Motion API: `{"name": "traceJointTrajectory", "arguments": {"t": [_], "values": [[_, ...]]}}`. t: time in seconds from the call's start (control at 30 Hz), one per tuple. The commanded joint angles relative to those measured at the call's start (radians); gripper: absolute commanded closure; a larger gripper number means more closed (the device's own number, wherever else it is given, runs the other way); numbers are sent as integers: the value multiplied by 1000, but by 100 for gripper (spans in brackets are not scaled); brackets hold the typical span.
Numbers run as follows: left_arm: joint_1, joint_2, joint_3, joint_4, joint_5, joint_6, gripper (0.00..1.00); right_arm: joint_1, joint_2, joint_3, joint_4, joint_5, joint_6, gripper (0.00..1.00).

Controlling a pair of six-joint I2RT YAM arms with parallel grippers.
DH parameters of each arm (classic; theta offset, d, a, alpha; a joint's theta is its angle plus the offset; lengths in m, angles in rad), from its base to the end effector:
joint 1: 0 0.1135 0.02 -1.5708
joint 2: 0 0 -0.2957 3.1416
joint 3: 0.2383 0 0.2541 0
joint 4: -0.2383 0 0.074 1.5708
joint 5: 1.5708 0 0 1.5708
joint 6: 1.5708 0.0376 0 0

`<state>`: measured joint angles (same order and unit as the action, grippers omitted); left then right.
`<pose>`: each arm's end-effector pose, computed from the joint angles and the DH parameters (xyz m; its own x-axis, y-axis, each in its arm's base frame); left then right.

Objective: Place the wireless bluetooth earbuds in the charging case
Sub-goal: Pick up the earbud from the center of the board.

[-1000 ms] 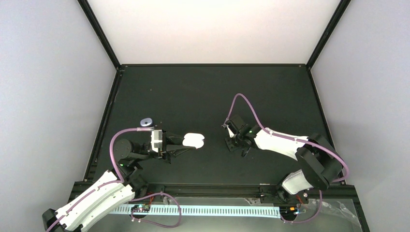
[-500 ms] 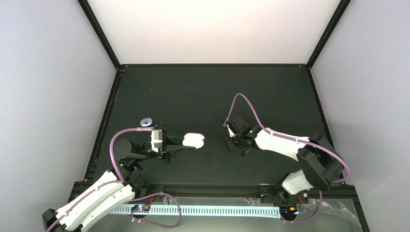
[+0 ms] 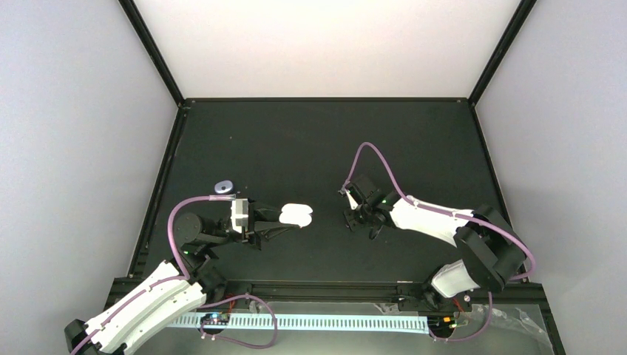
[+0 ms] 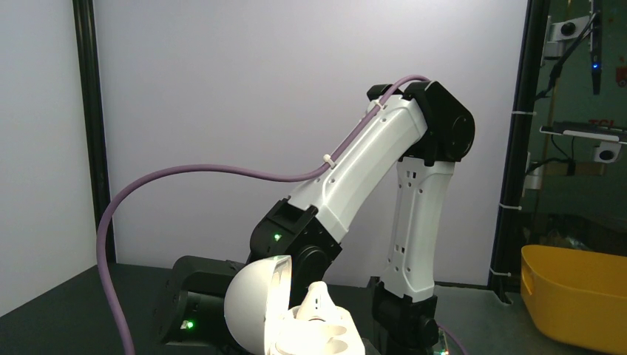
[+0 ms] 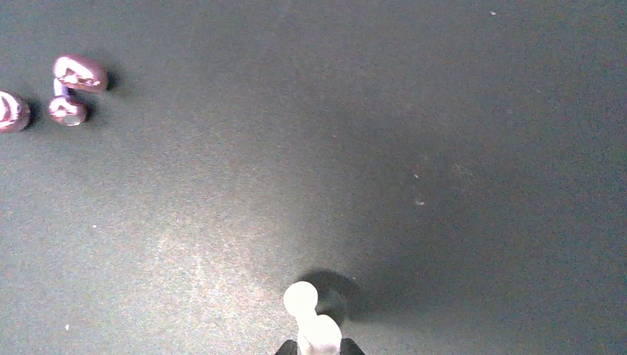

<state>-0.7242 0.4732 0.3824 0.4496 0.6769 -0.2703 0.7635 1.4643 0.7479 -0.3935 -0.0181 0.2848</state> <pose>0.0629 -0.0871 0.3219 -0.0017 -0.2764 -0.9611 0.9913 0.1261 -0.0380 0.1901 0.1829 0.1907 -0.8169 -0.3930 -0.4223 -0.4873 0.8619 0.1405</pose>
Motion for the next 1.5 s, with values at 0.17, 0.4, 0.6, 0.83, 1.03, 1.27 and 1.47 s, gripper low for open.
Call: {"name": "traceJointTrajectory", "arguments": {"t": [0.17, 0.4, 0.6, 0.83, 1.03, 1.27, 1.47], "values": [[-6, 2, 9, 14, 12, 8, 98, 4, 1, 20, 45, -40, -12, 83], [-6, -1, 9, 11, 12, 11, 98, 4, 20, 27, 45, -56, -22, 86], [-7, 4, 9, 14, 12, 10, 99, 5, 29, 26, 47, -64, -24, 83], [-6, 4, 9, 14, 11, 10, 99, 4, 26, 26, 52, -64, -24, 92], [-6, 4, 9, 14, 12, 9, 99, 4, 6, 24, 52, -59, -24, 99], [-7, 4, 9, 17, 12, 10, 98, 4, -75, 18, 27, -56, -30, 99], [-8, 6, 9, 19, 17, 5, 98, 4, -35, 20, 40, -53, -24, 76]]}}
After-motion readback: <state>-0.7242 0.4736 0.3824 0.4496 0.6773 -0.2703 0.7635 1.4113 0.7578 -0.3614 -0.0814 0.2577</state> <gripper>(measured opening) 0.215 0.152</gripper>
